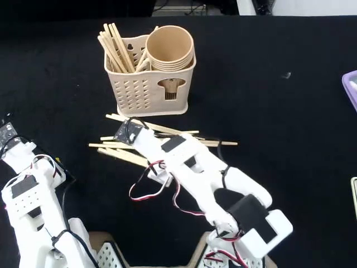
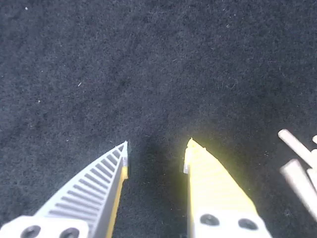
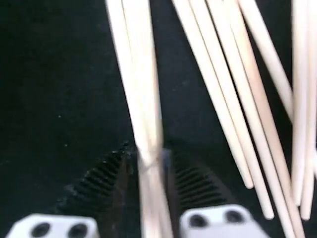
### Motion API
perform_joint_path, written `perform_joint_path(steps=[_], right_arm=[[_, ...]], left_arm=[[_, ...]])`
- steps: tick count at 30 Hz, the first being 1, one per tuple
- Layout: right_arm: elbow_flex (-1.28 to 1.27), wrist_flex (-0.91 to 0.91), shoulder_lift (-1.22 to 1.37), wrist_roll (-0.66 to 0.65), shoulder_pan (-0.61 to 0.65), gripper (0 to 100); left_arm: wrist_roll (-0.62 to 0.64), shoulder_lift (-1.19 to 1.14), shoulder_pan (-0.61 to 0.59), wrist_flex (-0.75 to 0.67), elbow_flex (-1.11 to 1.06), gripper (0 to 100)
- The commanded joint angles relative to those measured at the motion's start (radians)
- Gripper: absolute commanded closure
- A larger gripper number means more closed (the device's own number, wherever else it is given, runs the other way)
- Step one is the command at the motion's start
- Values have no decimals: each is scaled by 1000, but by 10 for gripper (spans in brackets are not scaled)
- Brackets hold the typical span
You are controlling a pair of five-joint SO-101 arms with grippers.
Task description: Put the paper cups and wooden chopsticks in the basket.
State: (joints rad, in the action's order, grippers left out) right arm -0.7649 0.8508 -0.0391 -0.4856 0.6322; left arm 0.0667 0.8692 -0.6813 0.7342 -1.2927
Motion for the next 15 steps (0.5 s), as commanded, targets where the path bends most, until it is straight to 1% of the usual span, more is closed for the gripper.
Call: perform_joint_path(steps=[1,10,15], right_arm=[[42,32,-50,-5,12,986],[51,180,-466,-9,9,988],[51,213,-619,-5,9,988]], left_arm=[[3,15,15,-14,58,808],[3,15,15,-14,58,808],[3,15,15,-14,58,808]])
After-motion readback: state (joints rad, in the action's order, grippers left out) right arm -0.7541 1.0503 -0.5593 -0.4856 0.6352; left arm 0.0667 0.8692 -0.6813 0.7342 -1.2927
